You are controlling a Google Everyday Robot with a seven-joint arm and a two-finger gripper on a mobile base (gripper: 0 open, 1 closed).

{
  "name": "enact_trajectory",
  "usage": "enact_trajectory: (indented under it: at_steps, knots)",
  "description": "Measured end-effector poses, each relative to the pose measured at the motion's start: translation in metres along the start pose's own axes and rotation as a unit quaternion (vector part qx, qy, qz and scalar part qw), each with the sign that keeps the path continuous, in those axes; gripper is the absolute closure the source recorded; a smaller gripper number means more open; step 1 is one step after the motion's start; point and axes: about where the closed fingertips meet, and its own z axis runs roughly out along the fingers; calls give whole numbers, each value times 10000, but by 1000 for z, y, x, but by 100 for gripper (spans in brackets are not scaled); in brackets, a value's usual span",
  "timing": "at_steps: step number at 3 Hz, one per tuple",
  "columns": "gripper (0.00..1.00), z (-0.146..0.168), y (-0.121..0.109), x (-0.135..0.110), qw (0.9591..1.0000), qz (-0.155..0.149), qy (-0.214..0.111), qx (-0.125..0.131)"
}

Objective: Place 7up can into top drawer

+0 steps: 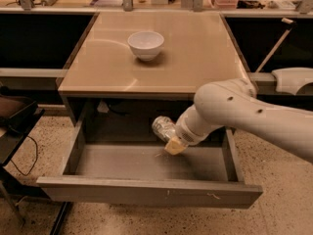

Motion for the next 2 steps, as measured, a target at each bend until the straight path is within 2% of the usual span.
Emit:
enact_trajectory:
  at_steps: [1, 2]
  knots:
    - [100, 53, 5, -10, 9992, -236, 119, -305]
    - [100, 59, 8, -10, 9989, -257, 136, -368]
